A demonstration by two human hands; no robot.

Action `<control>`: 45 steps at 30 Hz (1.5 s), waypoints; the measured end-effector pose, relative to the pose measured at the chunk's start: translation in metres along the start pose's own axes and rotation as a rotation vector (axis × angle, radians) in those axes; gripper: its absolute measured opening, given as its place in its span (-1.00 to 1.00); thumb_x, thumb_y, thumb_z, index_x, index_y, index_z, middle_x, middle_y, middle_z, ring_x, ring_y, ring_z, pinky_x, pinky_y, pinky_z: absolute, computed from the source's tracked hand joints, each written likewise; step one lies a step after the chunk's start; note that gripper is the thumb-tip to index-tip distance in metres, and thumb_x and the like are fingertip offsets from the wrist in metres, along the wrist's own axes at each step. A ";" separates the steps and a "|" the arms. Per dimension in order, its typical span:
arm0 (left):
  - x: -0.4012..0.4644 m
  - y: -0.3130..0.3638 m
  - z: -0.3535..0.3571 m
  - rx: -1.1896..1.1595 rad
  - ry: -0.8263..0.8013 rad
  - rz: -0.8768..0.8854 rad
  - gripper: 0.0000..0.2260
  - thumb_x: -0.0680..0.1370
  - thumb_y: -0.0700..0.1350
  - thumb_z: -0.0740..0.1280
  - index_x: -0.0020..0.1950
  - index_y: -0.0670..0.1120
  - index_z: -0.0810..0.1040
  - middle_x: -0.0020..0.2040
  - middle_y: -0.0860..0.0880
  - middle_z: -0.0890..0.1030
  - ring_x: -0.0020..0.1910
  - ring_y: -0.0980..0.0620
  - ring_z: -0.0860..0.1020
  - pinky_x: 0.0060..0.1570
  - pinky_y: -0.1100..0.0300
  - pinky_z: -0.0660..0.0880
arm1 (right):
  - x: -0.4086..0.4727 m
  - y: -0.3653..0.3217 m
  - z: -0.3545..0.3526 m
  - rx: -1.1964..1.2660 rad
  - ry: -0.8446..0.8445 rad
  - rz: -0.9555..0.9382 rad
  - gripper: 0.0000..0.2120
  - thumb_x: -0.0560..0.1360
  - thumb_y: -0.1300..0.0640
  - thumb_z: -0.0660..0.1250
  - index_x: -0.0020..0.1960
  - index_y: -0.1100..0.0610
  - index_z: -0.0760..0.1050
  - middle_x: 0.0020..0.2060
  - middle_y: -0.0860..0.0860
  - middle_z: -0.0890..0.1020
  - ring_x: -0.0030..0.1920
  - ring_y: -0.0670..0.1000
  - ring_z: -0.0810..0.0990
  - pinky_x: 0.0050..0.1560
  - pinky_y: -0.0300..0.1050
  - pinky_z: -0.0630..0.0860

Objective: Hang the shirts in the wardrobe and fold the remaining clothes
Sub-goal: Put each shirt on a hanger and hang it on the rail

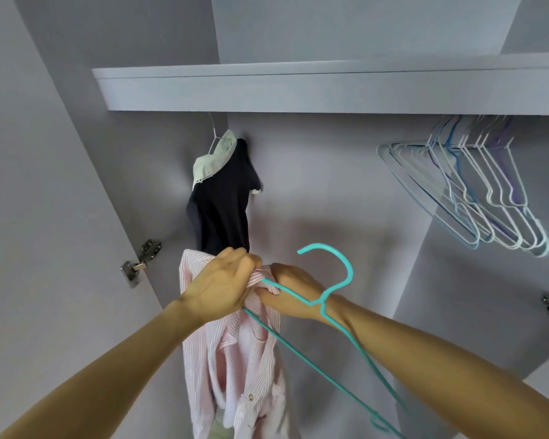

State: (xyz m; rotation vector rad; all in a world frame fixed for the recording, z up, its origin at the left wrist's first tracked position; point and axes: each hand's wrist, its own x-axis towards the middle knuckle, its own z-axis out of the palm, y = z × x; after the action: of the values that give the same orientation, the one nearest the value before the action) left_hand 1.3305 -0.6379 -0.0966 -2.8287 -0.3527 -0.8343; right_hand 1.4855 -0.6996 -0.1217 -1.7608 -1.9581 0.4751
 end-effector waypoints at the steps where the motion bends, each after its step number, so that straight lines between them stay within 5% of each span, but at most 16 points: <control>1: 0.000 0.000 -0.001 -0.002 0.031 0.016 -0.86 0.42 -0.19 0.15 -0.06 -0.19 0.38 -0.32 -0.16 0.54 -0.35 -0.04 0.43 -0.22 0.23 0.28 | 0.002 -0.004 0.001 -0.063 0.080 -0.018 -0.85 0.49 0.11 0.15 -0.26 0.06 0.31 -0.40 -0.07 0.40 -0.37 -0.01 0.43 -0.34 -0.16 0.26; 5: -0.006 -0.002 -0.004 0.034 0.074 0.034 -0.85 0.40 -0.24 0.14 -0.05 -0.15 0.32 -0.34 -0.15 0.54 -0.39 -0.04 0.43 -0.26 0.21 0.29 | 0.008 0.007 0.002 -0.148 0.275 -0.062 -0.80 0.52 0.07 0.22 -0.12 0.18 0.50 -0.21 0.10 0.59 -0.19 0.14 0.53 -0.30 -0.26 0.12; 10: -0.014 -0.010 -0.013 0.096 0.051 -0.009 -0.78 0.32 -0.27 0.11 -0.04 -0.16 0.33 -0.36 -0.12 0.54 -0.46 -0.06 0.50 -0.28 0.23 0.34 | 0.006 0.057 -0.019 -0.275 0.341 0.240 -0.78 0.47 0.17 0.28 0.11 0.10 0.53 0.07 0.05 0.59 0.10 0.14 0.56 0.02 -0.08 0.43; 15: -0.021 -0.017 -0.010 0.177 -0.002 -0.059 -0.74 0.31 -0.30 0.10 -0.09 -0.22 0.49 -0.38 -0.08 0.56 -0.46 -0.04 0.52 -0.43 0.28 0.45 | -0.008 0.084 -0.063 -0.498 0.381 0.304 -0.68 0.44 0.14 0.32 0.19 0.06 0.49 0.15 0.02 0.55 0.12 0.13 0.55 0.00 -0.08 0.44; 20: -0.017 -0.019 -0.005 0.216 -0.040 -0.114 -0.63 0.08 -0.48 0.48 -0.18 -0.24 0.60 -0.40 -0.09 0.55 -0.48 -0.06 0.50 -0.44 0.25 0.46 | -0.021 0.098 -0.093 -0.664 0.318 0.298 -0.60 0.45 0.10 0.34 0.27 0.09 0.42 0.18 0.04 0.50 0.18 0.10 0.52 0.05 -0.07 0.44; 27: -0.005 -0.023 -0.004 0.303 -0.098 -0.280 -0.57 0.02 -0.44 0.54 -0.16 -0.24 0.60 -0.44 -0.09 0.52 -0.50 -0.08 0.48 -0.49 0.18 0.47 | -0.040 0.110 -0.101 -0.600 0.307 0.314 -0.63 0.47 0.13 0.34 0.26 0.12 0.41 0.17 0.05 0.56 0.15 0.12 0.54 0.00 -0.07 0.46; 33: 0.007 -0.023 -0.004 0.397 -0.163 -0.191 -0.54 -0.03 -0.44 0.55 -0.17 -0.22 0.62 -0.47 -0.08 0.51 -0.53 -0.06 0.46 -0.52 0.20 0.48 | -0.048 0.121 -0.111 -0.006 0.456 0.335 -0.70 0.43 0.47 0.21 0.13 0.29 0.51 -0.10 0.25 0.61 -0.12 0.23 0.57 -0.07 -0.05 0.46; 35: 0.013 -0.023 -0.006 0.447 -0.189 -0.164 -0.55 -0.03 -0.42 0.55 -0.18 -0.20 0.62 -0.48 -0.07 0.51 -0.53 -0.05 0.46 -0.52 0.21 0.47 | -0.051 0.125 -0.113 -0.198 0.394 0.341 -0.66 0.45 0.40 0.24 0.20 0.23 0.50 -0.13 0.22 0.60 -0.15 0.19 0.56 -0.08 -0.03 0.47; 38: 0.022 -0.023 -0.009 0.453 -0.154 -0.196 -0.56 -0.01 -0.43 0.54 -0.17 -0.22 0.61 -0.48 -0.09 0.51 -0.53 -0.07 0.47 -0.51 0.19 0.47 | -0.055 0.130 -0.112 -0.752 0.202 0.356 -0.52 0.48 0.24 0.23 0.38 0.01 0.36 0.19 0.03 0.56 0.12 0.12 0.56 0.03 -0.10 0.45; 40: 0.027 -0.022 -0.011 0.458 -0.128 -0.238 -0.57 0.01 -0.45 0.53 -0.17 -0.23 0.60 -0.50 -0.09 0.49 -0.55 -0.08 0.46 -0.52 0.19 0.47 | -0.058 0.132 -0.114 -0.861 0.172 0.356 -0.43 0.46 0.23 0.24 0.43 -0.08 0.26 0.26 -0.08 0.49 0.20 0.03 0.52 0.05 -0.15 0.44; 42: 0.030 -0.021 -0.013 0.477 -0.125 -0.262 -0.59 0.02 -0.44 0.53 -0.18 -0.23 0.60 -0.52 -0.09 0.47 -0.56 -0.07 0.43 -0.53 0.21 0.44 | -0.058 0.134 -0.115 -0.794 0.173 0.371 -0.42 0.45 0.26 0.27 0.42 -0.07 0.29 0.28 -0.07 0.49 0.20 0.03 0.51 0.05 -0.14 0.44; 45: 0.032 -0.021 -0.008 0.550 -0.105 -0.288 -0.60 0.00 -0.41 0.54 -0.22 -0.22 0.59 -0.55 -0.08 0.44 -0.59 -0.06 0.41 -0.56 0.24 0.38 | -0.051 0.134 -0.108 -0.342 0.310 0.350 -0.60 0.42 0.39 0.25 0.20 0.12 0.52 0.09 0.10 0.62 -0.06 0.10 0.61 -0.18 -0.23 0.39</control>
State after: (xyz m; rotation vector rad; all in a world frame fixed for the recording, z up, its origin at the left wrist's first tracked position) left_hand 1.3473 -0.6142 -0.0704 -2.3362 -0.8712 -0.5255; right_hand 1.6601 -0.7392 -0.1098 -2.2507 -1.5886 -0.0349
